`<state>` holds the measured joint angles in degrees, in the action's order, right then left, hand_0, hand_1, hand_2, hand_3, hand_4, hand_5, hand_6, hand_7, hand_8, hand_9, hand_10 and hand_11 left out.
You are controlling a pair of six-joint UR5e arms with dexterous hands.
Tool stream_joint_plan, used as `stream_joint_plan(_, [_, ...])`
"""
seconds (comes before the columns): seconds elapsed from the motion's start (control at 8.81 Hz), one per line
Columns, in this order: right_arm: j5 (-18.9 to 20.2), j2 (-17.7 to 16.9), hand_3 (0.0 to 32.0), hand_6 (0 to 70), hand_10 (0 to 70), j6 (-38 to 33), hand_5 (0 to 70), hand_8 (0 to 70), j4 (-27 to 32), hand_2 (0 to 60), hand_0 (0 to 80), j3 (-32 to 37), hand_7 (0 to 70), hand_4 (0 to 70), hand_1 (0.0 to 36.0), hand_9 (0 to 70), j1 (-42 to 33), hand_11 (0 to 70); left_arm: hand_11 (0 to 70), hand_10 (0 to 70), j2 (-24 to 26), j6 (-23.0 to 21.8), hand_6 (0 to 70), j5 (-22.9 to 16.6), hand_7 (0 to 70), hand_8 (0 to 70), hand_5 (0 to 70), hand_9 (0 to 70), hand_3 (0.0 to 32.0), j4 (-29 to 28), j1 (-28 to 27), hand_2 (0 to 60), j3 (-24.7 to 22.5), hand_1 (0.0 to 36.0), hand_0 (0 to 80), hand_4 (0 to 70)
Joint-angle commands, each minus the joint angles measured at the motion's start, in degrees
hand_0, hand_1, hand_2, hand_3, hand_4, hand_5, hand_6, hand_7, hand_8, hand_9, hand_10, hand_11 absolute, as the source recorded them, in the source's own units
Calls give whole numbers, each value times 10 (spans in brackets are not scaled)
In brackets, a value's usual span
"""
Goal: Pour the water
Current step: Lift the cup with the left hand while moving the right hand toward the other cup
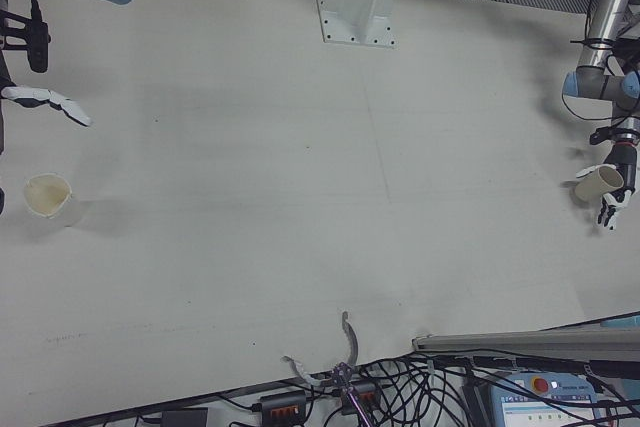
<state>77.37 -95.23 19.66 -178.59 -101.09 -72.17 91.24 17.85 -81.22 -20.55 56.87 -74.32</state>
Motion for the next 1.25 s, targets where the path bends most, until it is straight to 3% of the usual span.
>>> stream_joint_plan(0.0, [6,-14,0,51,0,-6,46,0,11,232,488,4,0,0,220,0,-2,0,94,34,-27,-19,108,0,109,25,700,7,0,79,1,600,-109,360,800,299])
stream_joint_plan(0.23, [34,-31,0,41,0,-14,47,0,165,228,480,125,0,0,213,0,0,0,94,34,-39,-43,111,-2,113,25,700,8,0,164,-1,600,-206,360,800,296])
stream_joint_plan(0.57, [40,-20,0,98,0,-65,64,9,372,293,507,375,5,0,252,0,4,0,90,31,-40,-75,110,-5,111,24,700,8,0,262,-3,600,-297,360,800,280])
stream_joint_plan(0.68, [40,-4,0,114,0,-69,68,12,409,320,515,429,48,0,265,0,5,0,90,31,-40,-78,111,-7,111,25,700,8,0,277,-3,600,-308,360,800,284])
stream_joint_plan(0.91, [40,20,0,133,0,-58,73,16,417,356,524,472,96,0,281,5,29,0,87,29,-41,-82,110,-9,112,24,700,8,0,279,-3,600,-313,360,800,281])
stream_joint_plan(1.13, [40,28,0,117,0,-31,72,13,417,341,524,467,59,0,281,0,43,0,86,28,-47,-83,104,-9,109,24,700,7,0,280,-3,600,-319,360,800,269])
